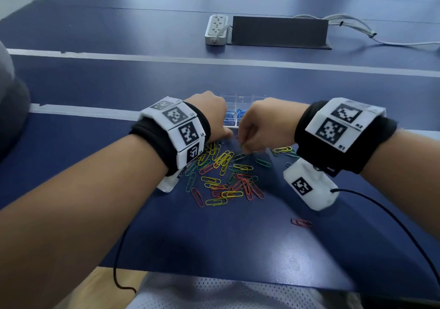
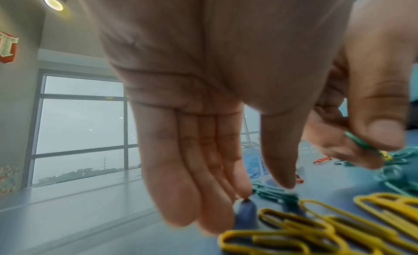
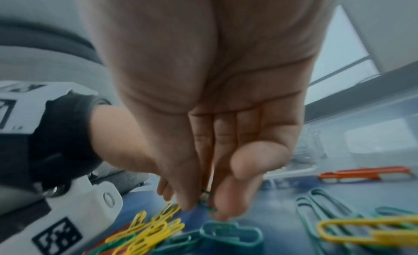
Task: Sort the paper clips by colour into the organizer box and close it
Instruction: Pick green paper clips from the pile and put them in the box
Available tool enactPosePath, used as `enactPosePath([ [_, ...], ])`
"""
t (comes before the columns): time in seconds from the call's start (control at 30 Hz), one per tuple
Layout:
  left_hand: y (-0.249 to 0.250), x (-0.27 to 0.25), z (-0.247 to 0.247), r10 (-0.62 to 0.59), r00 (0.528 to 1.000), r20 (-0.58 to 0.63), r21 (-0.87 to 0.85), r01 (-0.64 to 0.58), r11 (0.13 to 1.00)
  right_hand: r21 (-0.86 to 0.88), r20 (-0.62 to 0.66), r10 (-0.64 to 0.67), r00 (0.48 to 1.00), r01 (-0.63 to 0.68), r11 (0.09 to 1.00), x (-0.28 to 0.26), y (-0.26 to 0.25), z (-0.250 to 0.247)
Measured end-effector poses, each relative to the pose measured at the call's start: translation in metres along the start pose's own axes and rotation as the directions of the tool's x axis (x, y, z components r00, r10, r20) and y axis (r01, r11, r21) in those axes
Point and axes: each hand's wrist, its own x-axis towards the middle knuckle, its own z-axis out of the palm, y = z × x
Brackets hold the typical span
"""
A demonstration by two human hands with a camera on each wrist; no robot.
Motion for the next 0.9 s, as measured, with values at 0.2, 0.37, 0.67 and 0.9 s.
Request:
enactPosePath([
  [0.2, 0.006, 0.000, -0.002, -0.022, 0.999, 0.035, -0.023, 0.023, 0.999, 0.016, -0.094, 0.016, 0.995, -0.015, 1.000, -0.007, 0.015, 0.000],
  [0.37, 0.002, -0.007, -0.006, 0.018, 0.998, 0.064, -0.182, -0.006, 0.983, -0.026, -0.118, -0.020, 0.993, 0.017, 1.000, -0.014, 0.005, 0.007],
  [0.67, 0.007, -0.018, -0.009, 0.120, 0.986, 0.119, -0.260, -0.086, 0.962, -0.143, -0.057, -0.054, 0.997, 0.046, 0.989, -0.011, -0.007, 0.013],
  [0.9, 0.021, -0.017, -0.003, 0.170, 0.978, 0.117, -0.157, -0.151, 0.976, 0.064, 0.015, 0.127, 0.992, -0.127, 0.990, -0.020, 0.014, 0.001],
])
